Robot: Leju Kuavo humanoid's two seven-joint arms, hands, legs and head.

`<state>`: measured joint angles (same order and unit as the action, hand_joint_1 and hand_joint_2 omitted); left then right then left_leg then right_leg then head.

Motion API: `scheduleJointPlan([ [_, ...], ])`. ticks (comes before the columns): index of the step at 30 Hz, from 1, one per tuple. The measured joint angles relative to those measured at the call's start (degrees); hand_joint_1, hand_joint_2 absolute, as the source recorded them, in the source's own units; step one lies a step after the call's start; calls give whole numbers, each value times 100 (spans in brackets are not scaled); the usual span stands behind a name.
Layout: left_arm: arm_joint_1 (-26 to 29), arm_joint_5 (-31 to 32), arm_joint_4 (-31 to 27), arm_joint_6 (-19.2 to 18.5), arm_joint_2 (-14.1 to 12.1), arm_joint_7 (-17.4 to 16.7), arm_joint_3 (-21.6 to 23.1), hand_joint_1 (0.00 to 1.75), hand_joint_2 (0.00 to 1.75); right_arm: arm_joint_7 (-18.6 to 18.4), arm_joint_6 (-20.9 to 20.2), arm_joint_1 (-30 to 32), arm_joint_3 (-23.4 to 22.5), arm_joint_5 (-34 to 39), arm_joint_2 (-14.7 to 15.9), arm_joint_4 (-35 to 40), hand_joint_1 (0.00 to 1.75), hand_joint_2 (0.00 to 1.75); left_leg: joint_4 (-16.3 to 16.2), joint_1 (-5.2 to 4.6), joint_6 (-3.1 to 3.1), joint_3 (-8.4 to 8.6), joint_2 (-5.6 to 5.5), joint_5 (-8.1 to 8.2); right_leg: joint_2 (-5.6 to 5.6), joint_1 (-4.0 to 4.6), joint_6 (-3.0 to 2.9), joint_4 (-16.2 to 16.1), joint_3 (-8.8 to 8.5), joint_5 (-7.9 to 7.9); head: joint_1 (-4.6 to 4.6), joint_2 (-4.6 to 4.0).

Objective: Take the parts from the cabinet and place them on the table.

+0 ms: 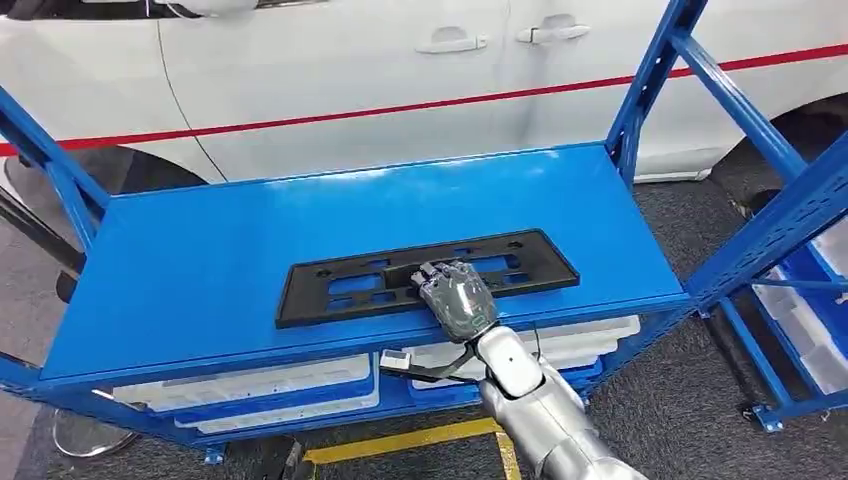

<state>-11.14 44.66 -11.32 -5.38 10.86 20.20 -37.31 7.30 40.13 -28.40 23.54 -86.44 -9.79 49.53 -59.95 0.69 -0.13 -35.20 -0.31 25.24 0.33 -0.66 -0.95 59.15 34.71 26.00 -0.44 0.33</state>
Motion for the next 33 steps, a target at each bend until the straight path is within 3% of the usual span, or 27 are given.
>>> scheduleJointPlan([
  [1, -8, -9, 0, 0, 0, 2, -2, 0, 0, 9, 0, -7, 0, 0, 2, 0, 175, 175, 111, -31, 15, 87, -4, 35, 6, 44, 29, 34, 25, 10, -4, 0],
  [4, 14, -13, 0, 2, -7, 7, -7, 0, 0, 19, 0, 5, -2, 9, 2, 24, 175, 175, 96, -48, 93, 55, -12, 30, 7, 27, 110, -6, 28, -22, 0, 0],
  [5, 14, -16, 0, 2, -7, 7, -9, 0, 0, 33, 0, 3, -9, 9, 2, 53, 173, 175, 154, 3, 143, 83, -5, -4, 11, 50, 147, 4, 29, 0, -2, 0],
  [6, 10, -13, 0, 11, -7, 18, -9, 0, 0, 48, 2, 3, -26, 20, 2, 77, 175, 175, 182, 7, 172, 98, -4, -22, 6, 19, 170, 108, 60, 88, 2, 0],
  [7, 2, -13, 0, 26, -7, 26, -9, 0, 0, 68, 0, 0, -44, 33, 2, 112, 175, 175, 185, 8, 217, 95, 3, -24, -6, 18, 185, 362, 182, 271, 0, 0],
  [9, -2, -13, 0, 63, -9, 46, -11, 0, 0, 179, 0, 27, -112, 116, 7, 182, 175, 175, 179, 1, 239, 93, 7, -20, -5, 2, 219, 1218, 584, 678, -2, 0],
  [10, 6, -16, 0, 85, -9, 68, -11, 0, 0, 313, 0, 72, -169, 195, 7, 260, 175, 175, 172, -1, 246, 90, 6, -15, -5, -9, 236, 1600, 780, 787, 2, 0],
  [11, 16, -16, 0, 98, -15, 94, -13, 0, 0, 532, 0, 132, -271, 300, 7, 431, 175, 175, 161, -1, 250, 89, 1, -10, -8, -18, 243, 1707, 842, 745, 0, 0],
  [12, 24, -16, 0, 105, -15, 105, -15, 0, 0, 766, 0, 179, -412, 389, -7, 641, 175, 175, 150, 0, 246, 92, -5, -1, -9, -27, 246, 1543, 775, 573, 2, 0],
  [14, 25, -18, 0, 118, -13, 129, -15, 0, 0, 1049, 0, 170, -699, 553, -115, 995, 175, 175, 123, 3, 213, 100, -11, 24, -20, -44, 226, 637, 345, 63, 0, 0],
  [15, 24, -16, 0, 118, -13, 136, -15, 0, 0, 1157, 0, 172, -803, 599, -153, 1148, 175, 175, 107, 2, 190, 100, -11, 44, -25, -50, 210, 199, 143, -78, 2, 0],
  [16, 22, -18, 0, 118, -13, 142, -17, 0, 0, 1222, 0, 166, -905, 634, -192, 1281, 175, 175, 77, -45, 159, 75, -13, 61, -21, -5, 197, 83, 86, 12, 0, 0],
  [20, 28, -22, 0, 120, -20, 149, -26, 0, 0, 1367, -2, 201, -1139, 660, -295, 1572, 175, 175, 107, -21, 34, 88, -15, 58, -2, -5, 81, 43, 94, -22, 0, 0],
  [21, 33, -20, 0, 136, -20, 151, -26, 0, 0, 1597, -2, 219, -1220, 737, -348, 1673, 175, 175, 28, 4, 6, 58, -2, 136, -13, -24, 38, 13, 71, -41, 0, 0],
  [22, 36, -11, 0, 157, -20, 168, -26, 0, 0, 1896, -2, 253, -1373, 787, -424, 1835, 175, 175, -199, 2, -8, -39, -2, 316, -15, -24, -13, 8, 71, -39, -2, 0],
  [24, 46, 26, 0, 256, -20, 201, -26, 0, 0, 2432, -2, 284, -1730, 870, -634, 2110, 175, 175, -1060, 6, -41, -414, -2, 751, -17, -11, -39, 10, 68, -31, -2, 0],
  [25, 54, 46, 0, 315, -20, 210, -26, 0, 0, 2586, -2, 302, -1867, 907, -702, 2234, 175, 175, -1478, 5, -54, -614, -2, 892, -19, -2, -47, 15, 67, -25, -2, 0],
  [26, 64, 61, 0, 350, -20, 212, -26, 0, 0, 2649, -4, 328, -1970, 920, -758, 2343, 175, 175, -1668, 6, -60, -713, -2, 886, -22, 1, -50, 20, 64, -21, -2, 0],
  [27, 74, 74, 0, 354, -20, 212, -26, 0, 0, 2680, -4, 344, -2066, 929, -794, 2429, 175, 175, -1565, 6, -58, -675, -1, 754, -21, 1, -47, 25, 57, -14, -2, 0],
  [28, 79, 74, 0, 361, -20, 212, -26, 0, 0, 2693, -4, 348, -2160, 931, -826, 2498, 175, 175, -1221, 7, -51, -514, -1, 521, -18, -1, -43, 34, 50, -5, -2, 0],
  [30, 73, 74, 0, 358, -22, 225, -26, 0, 0, 2763, -4, 354, -2293, 977, -892, 2636, 175, 175, -228, 9, -9, -45, 0, 21, 2, -3, -11, 60, 34, 23, 0, 0],
  [31, 65, 70, 0, 367, -26, 227, -26, 0, 0, 2842, -4, 361, -2359, 1049, -909, 2737, 175, 175, -48, -8, 14, 61, -5, 106, 3, 25, 11, 77, 47, 35, -2, 0],
  [33, 59, 48, 0, 510, -26, 236, -28, 0, 0, 2988, -4, 369, -2501, 1165, -940, 2951, 175, 175, 37, -29, 45, 62, -15, 98, 3, 28, 69, 78, 77, 14, 0, 0],
])
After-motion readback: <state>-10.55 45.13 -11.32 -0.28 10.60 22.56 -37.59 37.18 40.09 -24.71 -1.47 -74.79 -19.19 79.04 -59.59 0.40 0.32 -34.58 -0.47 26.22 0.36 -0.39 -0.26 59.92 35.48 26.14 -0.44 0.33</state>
